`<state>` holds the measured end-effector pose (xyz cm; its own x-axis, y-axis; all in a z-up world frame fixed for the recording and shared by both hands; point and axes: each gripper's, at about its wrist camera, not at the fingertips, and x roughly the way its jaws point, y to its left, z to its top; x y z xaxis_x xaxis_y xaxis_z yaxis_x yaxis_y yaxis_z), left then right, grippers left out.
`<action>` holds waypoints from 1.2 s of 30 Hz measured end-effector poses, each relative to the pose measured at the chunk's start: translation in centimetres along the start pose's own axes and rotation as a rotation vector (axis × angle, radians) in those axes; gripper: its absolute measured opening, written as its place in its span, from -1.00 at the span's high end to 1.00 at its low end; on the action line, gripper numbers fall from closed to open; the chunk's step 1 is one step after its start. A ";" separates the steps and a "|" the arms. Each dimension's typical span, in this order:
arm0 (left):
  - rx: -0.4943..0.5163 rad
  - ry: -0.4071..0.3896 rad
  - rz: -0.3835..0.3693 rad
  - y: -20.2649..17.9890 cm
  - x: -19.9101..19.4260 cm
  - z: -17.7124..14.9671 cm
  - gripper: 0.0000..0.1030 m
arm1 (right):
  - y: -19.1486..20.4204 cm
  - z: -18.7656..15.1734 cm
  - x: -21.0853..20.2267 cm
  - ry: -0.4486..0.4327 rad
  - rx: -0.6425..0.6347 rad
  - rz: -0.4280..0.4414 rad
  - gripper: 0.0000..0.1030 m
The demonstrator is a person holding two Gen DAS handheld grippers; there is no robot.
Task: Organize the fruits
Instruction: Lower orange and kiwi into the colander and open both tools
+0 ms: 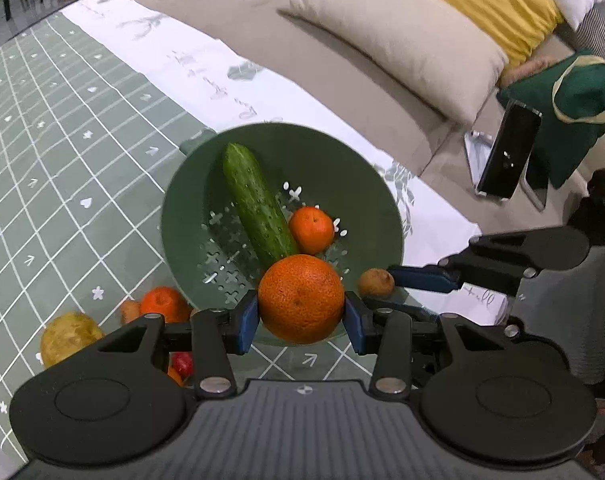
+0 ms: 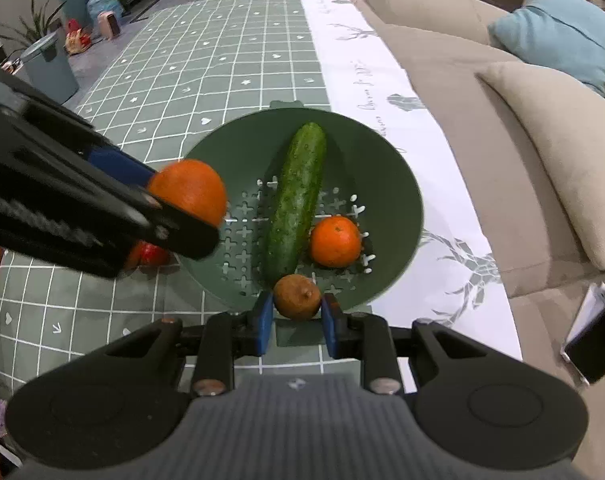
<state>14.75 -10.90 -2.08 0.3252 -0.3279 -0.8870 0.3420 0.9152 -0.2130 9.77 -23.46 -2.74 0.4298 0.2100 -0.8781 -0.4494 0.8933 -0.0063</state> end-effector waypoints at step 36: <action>-0.046 0.099 -0.052 2.9 4.9 0.8 -0.21 | -0.1 1.6 3.5 0.091 -0.048 0.081 0.50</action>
<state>18.00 -10.04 -6.69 0.2181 -0.3528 -0.9099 0.3146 0.9080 -0.2767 12.56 -22.16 -5.10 0.3185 0.2418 -0.9166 -0.5177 0.8543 0.0454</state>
